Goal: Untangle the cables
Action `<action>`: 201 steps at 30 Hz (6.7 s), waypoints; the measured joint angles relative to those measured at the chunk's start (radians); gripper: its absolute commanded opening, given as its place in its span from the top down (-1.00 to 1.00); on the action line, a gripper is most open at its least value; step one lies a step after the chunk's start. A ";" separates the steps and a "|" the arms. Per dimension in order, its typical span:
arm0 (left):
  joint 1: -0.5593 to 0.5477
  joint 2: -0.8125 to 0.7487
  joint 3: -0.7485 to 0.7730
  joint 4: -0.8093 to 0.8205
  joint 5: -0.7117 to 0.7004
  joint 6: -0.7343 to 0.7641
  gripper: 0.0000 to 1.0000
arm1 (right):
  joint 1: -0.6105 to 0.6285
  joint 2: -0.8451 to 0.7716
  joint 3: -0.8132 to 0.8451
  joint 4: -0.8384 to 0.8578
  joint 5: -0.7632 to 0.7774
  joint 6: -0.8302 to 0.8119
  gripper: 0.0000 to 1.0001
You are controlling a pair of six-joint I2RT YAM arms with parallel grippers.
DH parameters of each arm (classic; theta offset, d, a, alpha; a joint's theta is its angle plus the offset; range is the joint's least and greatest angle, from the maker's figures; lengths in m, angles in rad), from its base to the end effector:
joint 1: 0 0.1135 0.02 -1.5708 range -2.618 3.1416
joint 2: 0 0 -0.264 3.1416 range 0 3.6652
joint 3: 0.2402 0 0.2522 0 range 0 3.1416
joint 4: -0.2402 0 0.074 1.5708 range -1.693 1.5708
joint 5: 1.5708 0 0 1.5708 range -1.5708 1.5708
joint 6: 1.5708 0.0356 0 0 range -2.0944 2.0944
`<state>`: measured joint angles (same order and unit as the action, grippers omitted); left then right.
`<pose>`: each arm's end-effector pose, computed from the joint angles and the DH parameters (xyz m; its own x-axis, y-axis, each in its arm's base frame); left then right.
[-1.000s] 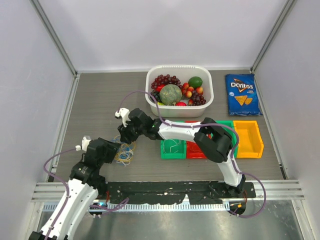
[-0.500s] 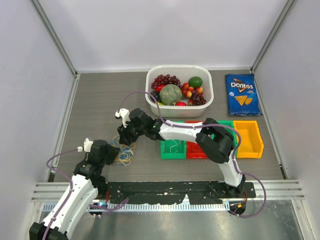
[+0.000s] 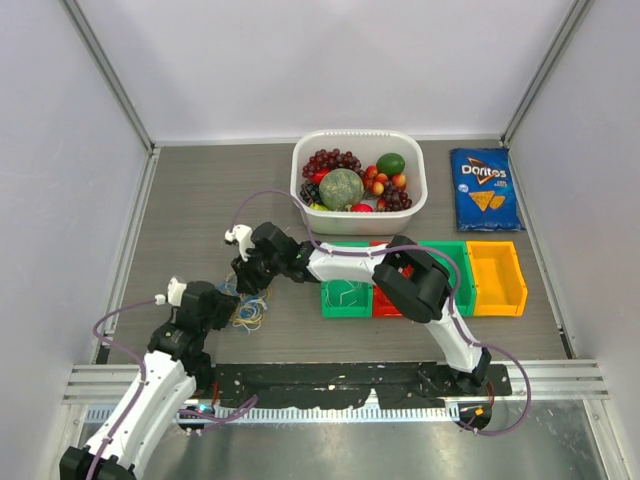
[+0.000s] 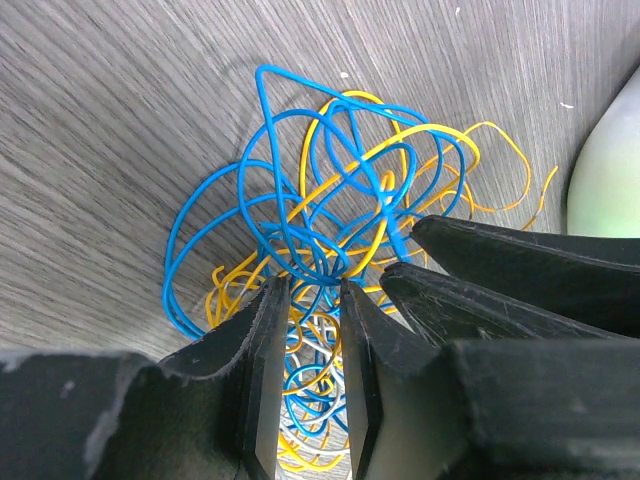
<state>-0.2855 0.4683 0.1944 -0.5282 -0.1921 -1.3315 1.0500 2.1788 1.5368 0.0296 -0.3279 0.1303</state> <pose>0.1096 -0.0251 0.1459 -0.3083 -0.9034 -0.2981 -0.6347 0.4288 -0.6429 0.2344 0.4317 0.1696 -0.4073 -0.4629 -0.7873 -0.9071 0.3052 0.2899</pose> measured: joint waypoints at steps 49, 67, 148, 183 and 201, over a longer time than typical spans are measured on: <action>0.000 0.068 -0.041 0.144 -0.005 -0.002 0.15 | 0.008 -0.639 0.098 -0.173 0.219 0.225 0.99; 0.000 0.055 -0.061 0.179 0.007 -0.004 0.08 | 0.008 -0.951 0.385 -0.313 0.572 0.044 0.99; 0.000 -0.148 0.240 -0.235 0.039 0.156 -0.42 | 0.029 -0.455 -0.411 -0.121 0.169 0.237 0.03; 0.000 0.100 0.083 0.016 0.121 0.153 -0.40 | 0.034 -0.226 -0.217 -0.100 0.153 0.031 0.99; 0.000 0.251 0.040 0.217 0.074 0.130 -0.40 | 0.092 -0.605 -0.220 -0.243 0.313 0.003 0.99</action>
<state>-0.2855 0.7193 0.2340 -0.3107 -0.1181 -1.2015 1.1423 1.5742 1.3167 -0.2134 -0.0147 0.1333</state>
